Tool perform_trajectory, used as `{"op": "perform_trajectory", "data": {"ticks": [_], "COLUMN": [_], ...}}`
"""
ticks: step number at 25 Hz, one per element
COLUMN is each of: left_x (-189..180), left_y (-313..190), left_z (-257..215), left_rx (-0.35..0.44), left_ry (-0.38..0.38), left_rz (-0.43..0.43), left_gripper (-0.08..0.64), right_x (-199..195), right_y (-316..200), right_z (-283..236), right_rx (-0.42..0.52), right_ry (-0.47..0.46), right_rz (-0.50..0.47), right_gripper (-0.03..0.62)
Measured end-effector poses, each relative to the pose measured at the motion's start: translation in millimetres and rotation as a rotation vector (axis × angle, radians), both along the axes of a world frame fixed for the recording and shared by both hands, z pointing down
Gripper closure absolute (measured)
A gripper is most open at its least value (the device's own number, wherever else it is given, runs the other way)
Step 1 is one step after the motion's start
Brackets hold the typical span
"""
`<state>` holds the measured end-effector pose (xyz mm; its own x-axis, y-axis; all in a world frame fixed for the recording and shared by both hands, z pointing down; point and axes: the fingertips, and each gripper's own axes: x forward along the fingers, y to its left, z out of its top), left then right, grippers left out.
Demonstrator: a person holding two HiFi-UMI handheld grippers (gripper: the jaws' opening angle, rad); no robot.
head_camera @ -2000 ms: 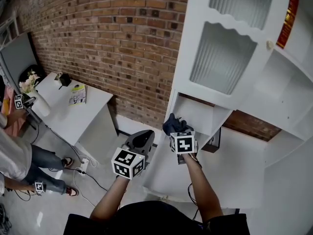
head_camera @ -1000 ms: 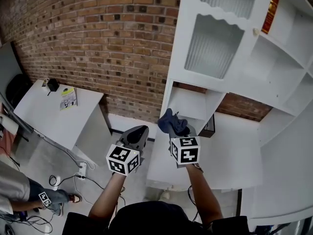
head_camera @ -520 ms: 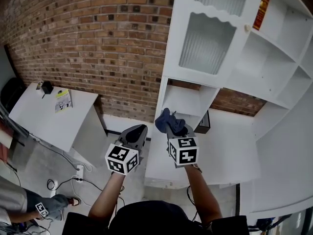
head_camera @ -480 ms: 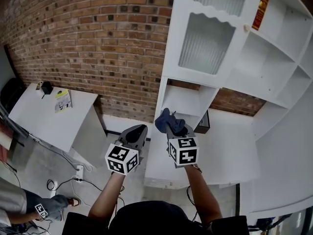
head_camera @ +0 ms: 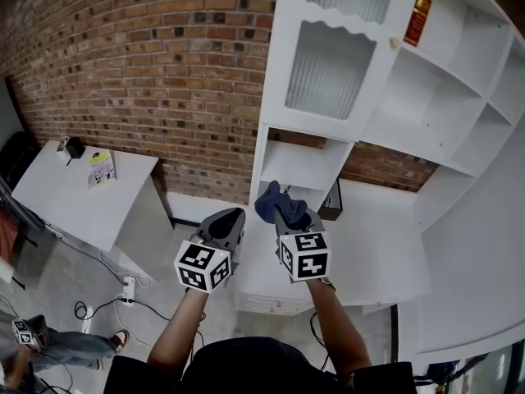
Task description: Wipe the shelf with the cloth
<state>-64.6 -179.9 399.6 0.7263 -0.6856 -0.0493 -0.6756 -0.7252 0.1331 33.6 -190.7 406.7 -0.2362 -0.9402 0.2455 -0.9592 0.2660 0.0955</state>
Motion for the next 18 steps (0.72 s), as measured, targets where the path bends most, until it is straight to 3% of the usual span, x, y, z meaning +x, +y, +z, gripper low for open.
{"op": "perform_trajectory", "data": {"ticks": [18], "left_x": [46], "left_y": [49], "left_z": [-19], "left_rx": [0.022], "left_ry": [0.011], "left_rz": [-0.011], "left_gripper": [0.529], "right_x": [55], "right_y": [60], "right_z": [-5], "right_rx": [0.009], "right_ry": [-0.016], "right_rz": [0.008], "right_gripper": [0.459]}}
